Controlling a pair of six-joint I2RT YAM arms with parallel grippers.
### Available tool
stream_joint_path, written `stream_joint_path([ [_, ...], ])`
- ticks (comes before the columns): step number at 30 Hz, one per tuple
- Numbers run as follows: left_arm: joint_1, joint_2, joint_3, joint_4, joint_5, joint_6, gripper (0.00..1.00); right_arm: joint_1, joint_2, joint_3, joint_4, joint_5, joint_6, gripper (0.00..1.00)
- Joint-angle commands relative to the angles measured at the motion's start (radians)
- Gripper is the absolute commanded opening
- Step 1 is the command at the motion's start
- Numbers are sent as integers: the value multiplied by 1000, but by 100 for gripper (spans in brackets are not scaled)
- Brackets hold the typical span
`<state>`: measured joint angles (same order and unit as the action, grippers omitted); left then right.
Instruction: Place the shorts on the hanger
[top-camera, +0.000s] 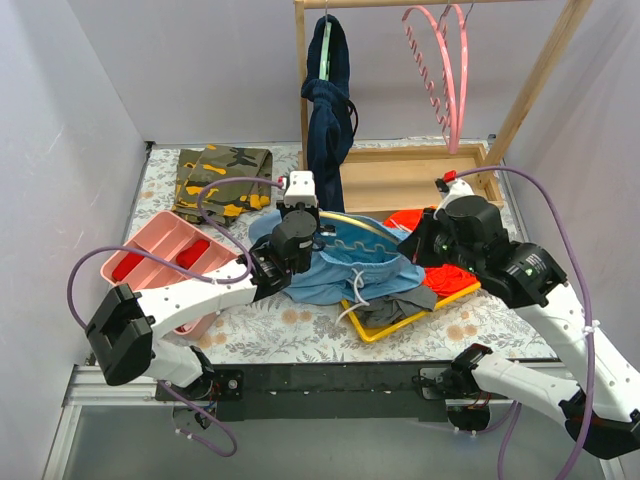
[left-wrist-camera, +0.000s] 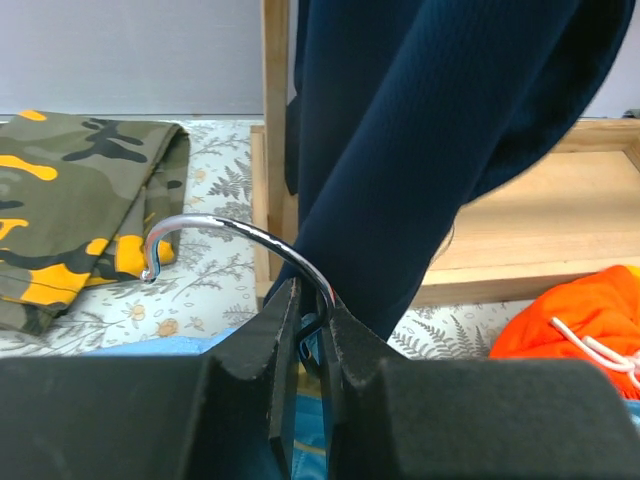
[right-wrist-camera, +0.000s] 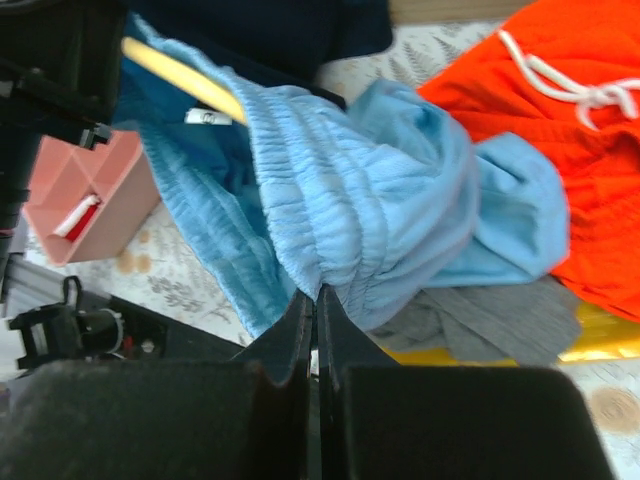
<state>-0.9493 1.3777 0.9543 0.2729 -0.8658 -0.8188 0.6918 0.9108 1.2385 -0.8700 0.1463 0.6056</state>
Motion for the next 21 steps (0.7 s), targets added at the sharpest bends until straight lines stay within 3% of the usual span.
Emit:
stream_joint_path([
  [1,11,-34,100,-95,-68,-2,0,49,31,-51,155,-56,66,1],
  [9,-29,-130,193,-267,75,-31,0,110,138,8,270,30,71,1],
  [15,-32,-207,334,-419,224,6,0,114,224,251,250,64,31,1],
  [21,-34,-186,581,-543,416,49,0,130,296,475,275,50,31,1],
])
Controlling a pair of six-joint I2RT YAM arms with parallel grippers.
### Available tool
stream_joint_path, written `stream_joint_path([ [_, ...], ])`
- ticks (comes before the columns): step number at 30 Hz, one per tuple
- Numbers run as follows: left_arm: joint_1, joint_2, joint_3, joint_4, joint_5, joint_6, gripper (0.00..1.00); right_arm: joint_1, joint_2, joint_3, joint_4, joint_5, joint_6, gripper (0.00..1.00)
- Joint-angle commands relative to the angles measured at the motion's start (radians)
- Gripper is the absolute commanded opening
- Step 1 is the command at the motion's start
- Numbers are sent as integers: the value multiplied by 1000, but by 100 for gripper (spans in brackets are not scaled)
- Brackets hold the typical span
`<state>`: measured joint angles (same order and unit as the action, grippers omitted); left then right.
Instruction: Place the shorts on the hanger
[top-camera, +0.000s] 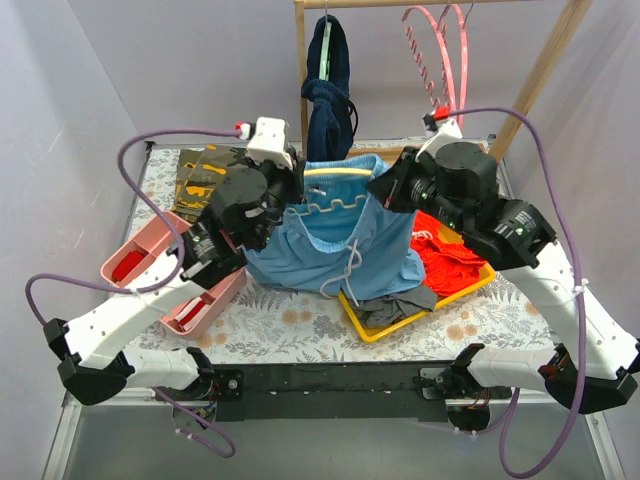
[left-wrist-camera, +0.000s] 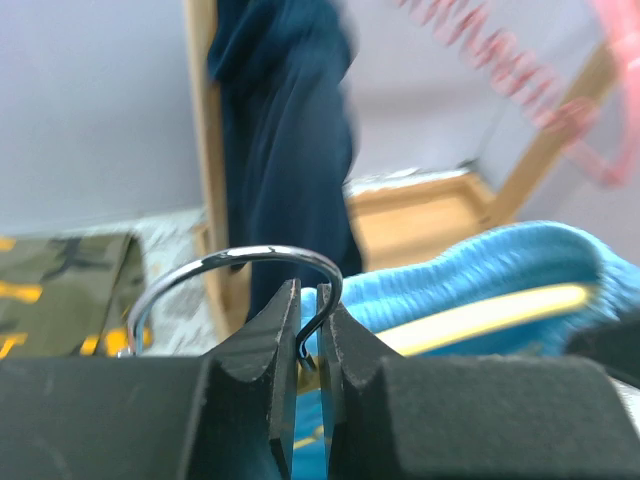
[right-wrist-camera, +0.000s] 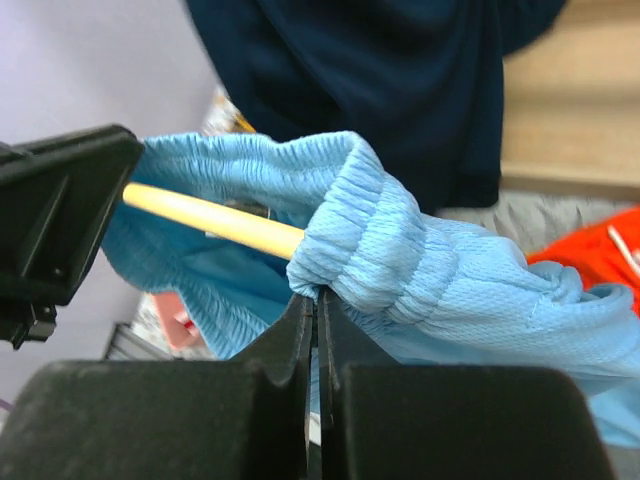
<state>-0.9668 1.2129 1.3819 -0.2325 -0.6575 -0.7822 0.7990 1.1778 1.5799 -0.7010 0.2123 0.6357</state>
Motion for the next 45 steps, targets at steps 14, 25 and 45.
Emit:
stream_joint_path([
  [14,-16,11,154,-18,383,-129,0,235,190,353,115,120,-13,1],
  [25,-16,-36,463,-313,257,-94,0,236,19,292,75,366,-93,1],
  [45,-18,27,260,-331,530,-66,0,238,40,342,-29,199,-313,33],
])
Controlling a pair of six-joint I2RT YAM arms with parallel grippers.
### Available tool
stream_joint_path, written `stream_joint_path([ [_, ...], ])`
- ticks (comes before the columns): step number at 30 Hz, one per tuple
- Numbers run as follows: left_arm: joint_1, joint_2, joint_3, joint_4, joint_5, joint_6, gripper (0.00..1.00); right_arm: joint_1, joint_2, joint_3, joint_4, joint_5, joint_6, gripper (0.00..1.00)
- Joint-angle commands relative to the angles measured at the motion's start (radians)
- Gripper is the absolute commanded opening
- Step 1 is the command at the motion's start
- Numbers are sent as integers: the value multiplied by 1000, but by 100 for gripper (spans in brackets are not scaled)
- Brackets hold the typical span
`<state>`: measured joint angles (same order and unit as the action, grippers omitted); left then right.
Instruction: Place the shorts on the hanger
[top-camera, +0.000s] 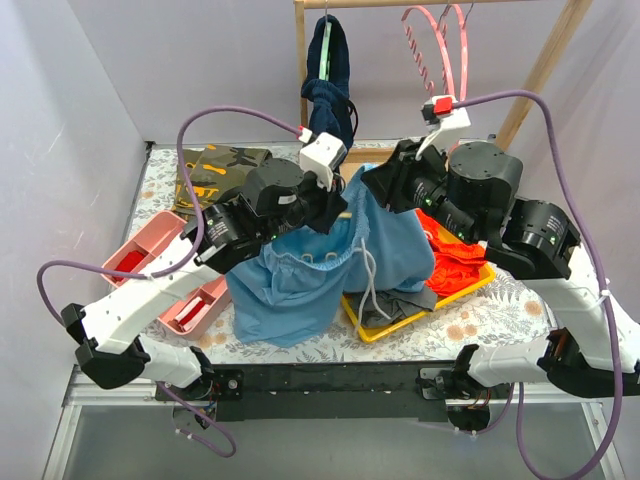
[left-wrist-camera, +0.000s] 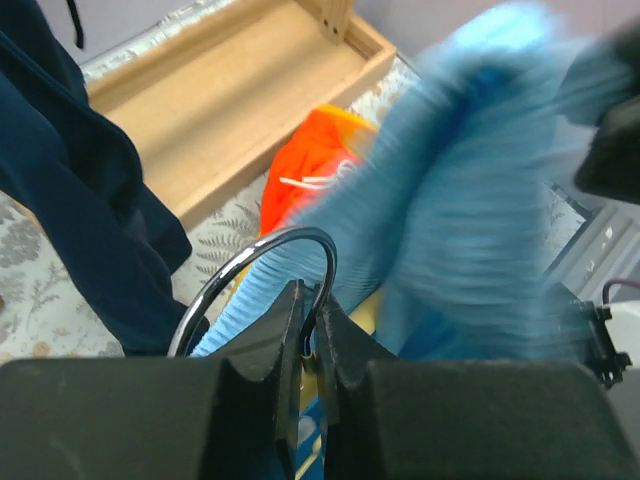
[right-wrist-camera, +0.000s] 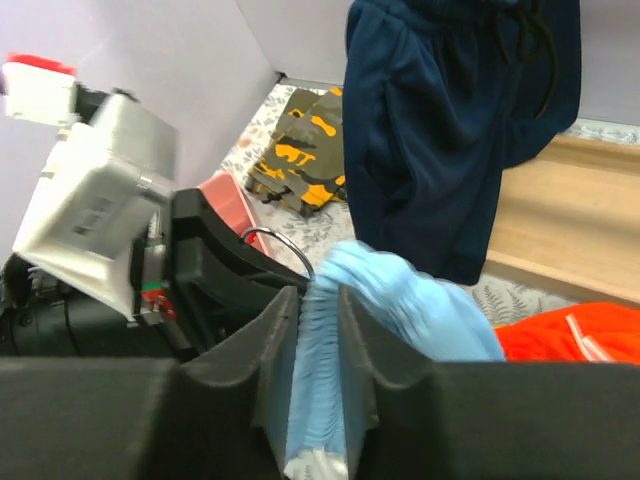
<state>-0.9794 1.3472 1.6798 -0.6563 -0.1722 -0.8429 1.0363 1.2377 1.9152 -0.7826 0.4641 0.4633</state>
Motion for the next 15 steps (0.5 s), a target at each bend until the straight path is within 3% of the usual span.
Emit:
stream_joint_path([
  [1,-4,-141,-51,99,39,1,0,1,-32,-5,54,-83,-182,37],
  [6,-4,-230,-109,98,-29,45,0,1,-191,-166,105,-226,-403,57],
  [11,-4,-368,-155,178,115,97,0,1,-300,-246,91,-205,-505,59],
  [15,-4,-349,-132,175,24,120,0,-1,-349,-272,126,-329,-506,59],
])
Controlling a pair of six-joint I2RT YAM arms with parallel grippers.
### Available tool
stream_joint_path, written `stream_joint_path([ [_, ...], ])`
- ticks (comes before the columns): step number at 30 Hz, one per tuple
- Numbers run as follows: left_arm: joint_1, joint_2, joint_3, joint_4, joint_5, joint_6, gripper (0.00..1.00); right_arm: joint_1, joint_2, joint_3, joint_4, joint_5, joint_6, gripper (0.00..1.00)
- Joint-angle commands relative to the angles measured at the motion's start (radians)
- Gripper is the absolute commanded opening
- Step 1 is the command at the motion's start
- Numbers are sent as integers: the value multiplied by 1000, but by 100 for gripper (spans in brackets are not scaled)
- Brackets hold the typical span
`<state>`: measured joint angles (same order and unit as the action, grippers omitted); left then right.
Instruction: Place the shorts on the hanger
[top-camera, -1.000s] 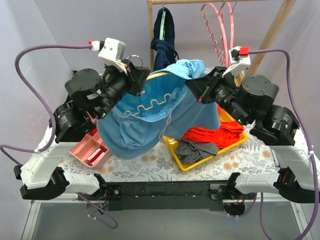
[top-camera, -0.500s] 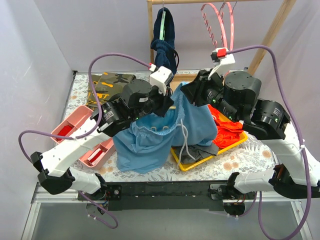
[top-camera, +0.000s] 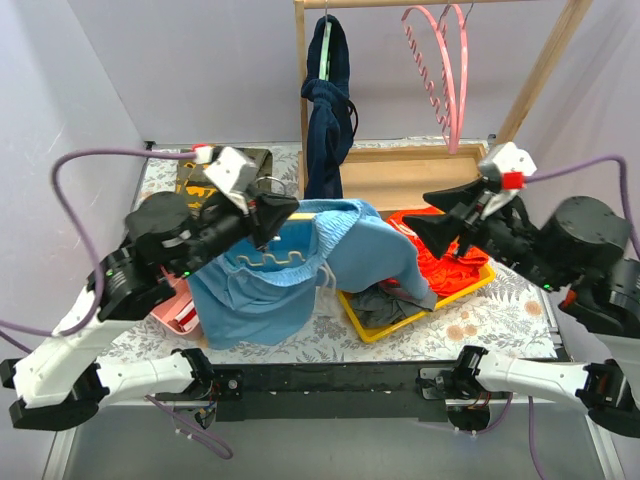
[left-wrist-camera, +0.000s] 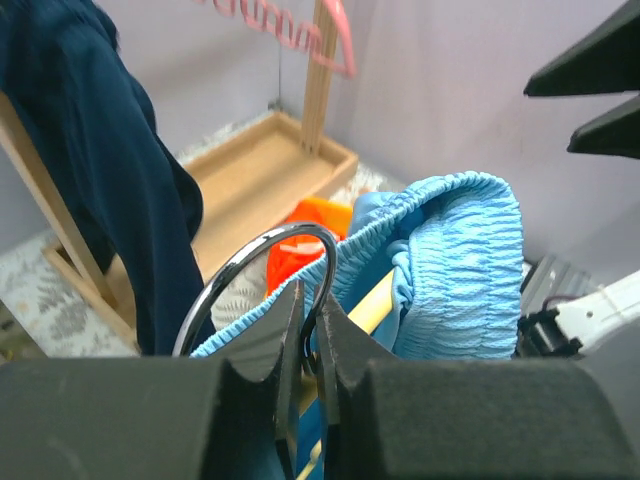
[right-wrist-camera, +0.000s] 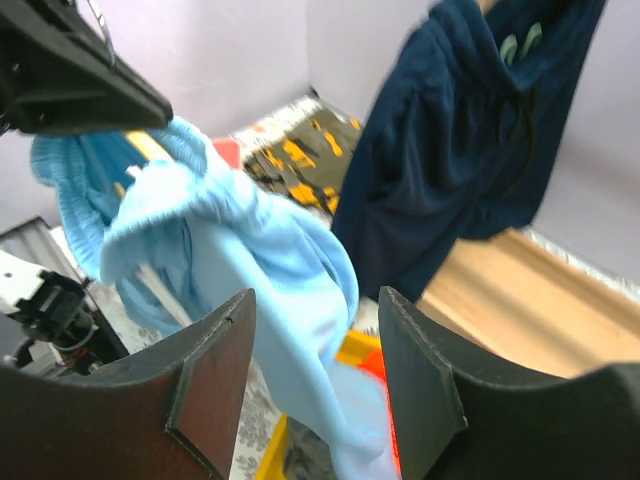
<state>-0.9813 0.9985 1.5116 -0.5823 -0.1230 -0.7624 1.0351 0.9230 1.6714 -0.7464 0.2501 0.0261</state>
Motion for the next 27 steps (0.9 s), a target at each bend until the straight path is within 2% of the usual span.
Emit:
stream_joint_path([
  [1,-2,24,56,48,-33,25,0,2,-35,-32,88,-117,-63,59],
  [5,-2,5,39,114,-69,-14,0,2,-10,-105,38,-66,-52,54],
  [8,-2,20,90,84,-153,-9,0,2,-50,-218,65,-66,-55,60],
  [11,-2,20,114,59,-173,3,0,2,-116,-346,116,-26,-37,67],
  [16,-2,-3,128,27,-199,12,0,2,-251,-519,185,196,40,70],
  [18,-2,-6,131,18,-207,11,0,2,-292,-568,214,233,57,70],
  [27,-2,-14,116,50,-228,6,0,0,-216,-691,384,198,92,64],
])
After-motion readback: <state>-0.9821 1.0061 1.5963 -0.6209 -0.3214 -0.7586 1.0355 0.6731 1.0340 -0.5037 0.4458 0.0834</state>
